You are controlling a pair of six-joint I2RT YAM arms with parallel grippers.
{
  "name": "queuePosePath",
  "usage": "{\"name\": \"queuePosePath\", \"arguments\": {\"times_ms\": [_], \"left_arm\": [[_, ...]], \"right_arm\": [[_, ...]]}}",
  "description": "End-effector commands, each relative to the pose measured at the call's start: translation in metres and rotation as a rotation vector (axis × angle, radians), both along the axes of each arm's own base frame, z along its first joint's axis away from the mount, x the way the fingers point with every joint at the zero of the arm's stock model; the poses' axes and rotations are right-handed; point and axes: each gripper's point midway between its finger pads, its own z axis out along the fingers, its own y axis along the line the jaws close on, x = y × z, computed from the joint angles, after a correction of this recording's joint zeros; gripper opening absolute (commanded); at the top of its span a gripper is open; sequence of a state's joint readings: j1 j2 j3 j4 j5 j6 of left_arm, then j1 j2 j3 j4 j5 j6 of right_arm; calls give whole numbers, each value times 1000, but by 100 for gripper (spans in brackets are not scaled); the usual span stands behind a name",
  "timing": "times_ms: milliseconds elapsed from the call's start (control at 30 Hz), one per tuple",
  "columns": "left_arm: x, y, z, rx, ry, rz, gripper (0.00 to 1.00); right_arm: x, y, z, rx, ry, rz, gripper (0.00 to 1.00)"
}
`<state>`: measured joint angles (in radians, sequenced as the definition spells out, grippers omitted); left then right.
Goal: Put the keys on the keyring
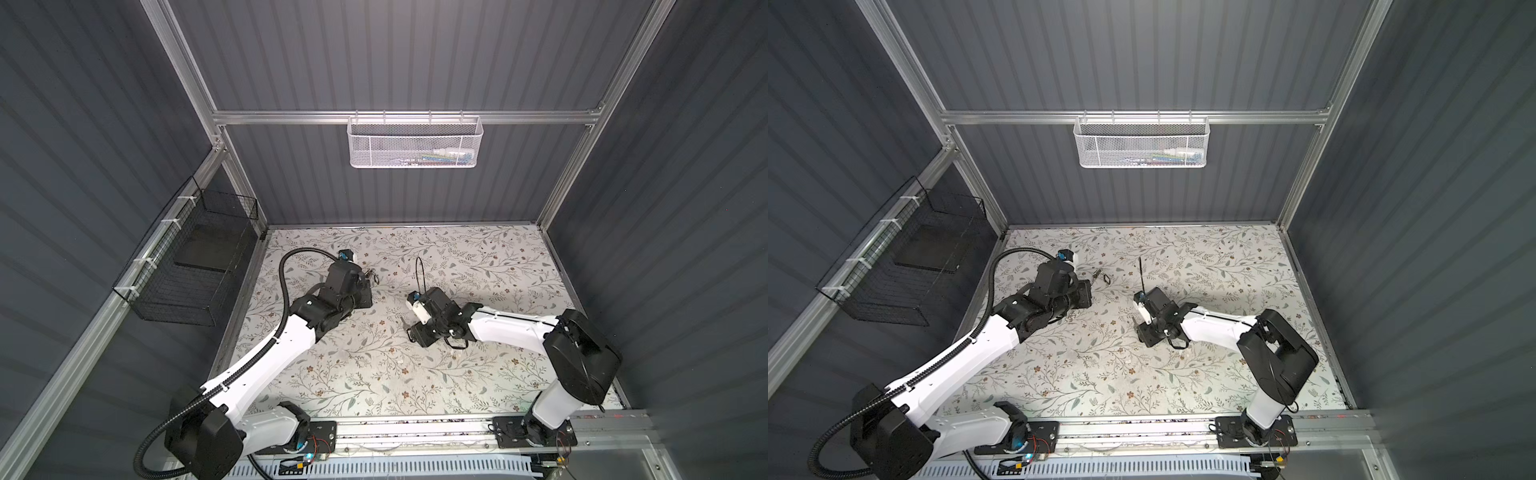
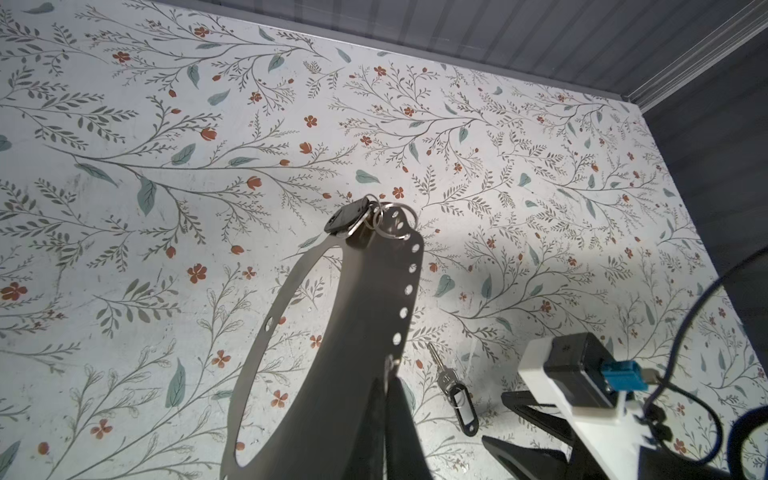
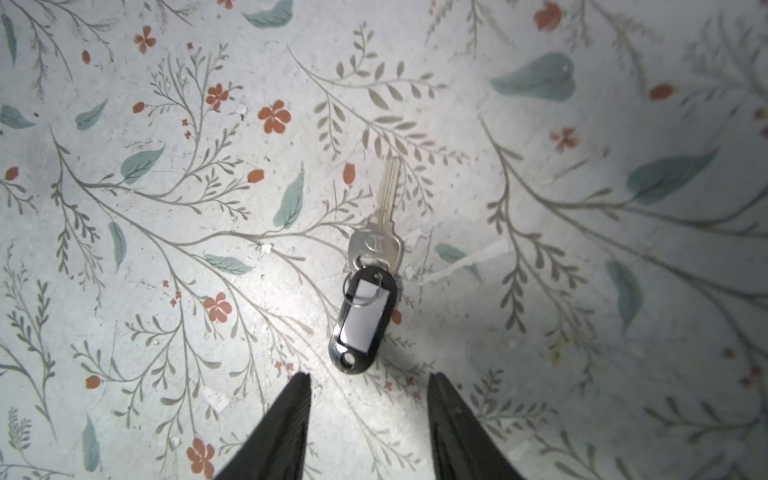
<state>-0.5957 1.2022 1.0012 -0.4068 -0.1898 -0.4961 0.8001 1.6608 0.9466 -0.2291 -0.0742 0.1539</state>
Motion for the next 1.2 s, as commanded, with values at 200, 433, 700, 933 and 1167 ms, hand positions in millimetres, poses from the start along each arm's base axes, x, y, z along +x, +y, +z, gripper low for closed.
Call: {"name": "queuePosePath", "arguments": {"times_ms": [200,433,700,933,1167], "left_arm": [[-4,8,19,14,-65,-12,0],[-7,8,21,4,-67,-16,0],[-7,9,18,7,-60,-15,0],[-8,15,25,30,-82,-1,0],[-9,18,26,36,-88,4,0]], "right_arm": [[3,-1,-18,-154,-49,137,34],[14,5,-20,-182,-71,135,34],[19,7,-30,-201,-72,144,33],[15,15,-27,-168,-76,178,34],[10,26,-28,-172,-93,213,36]]}}
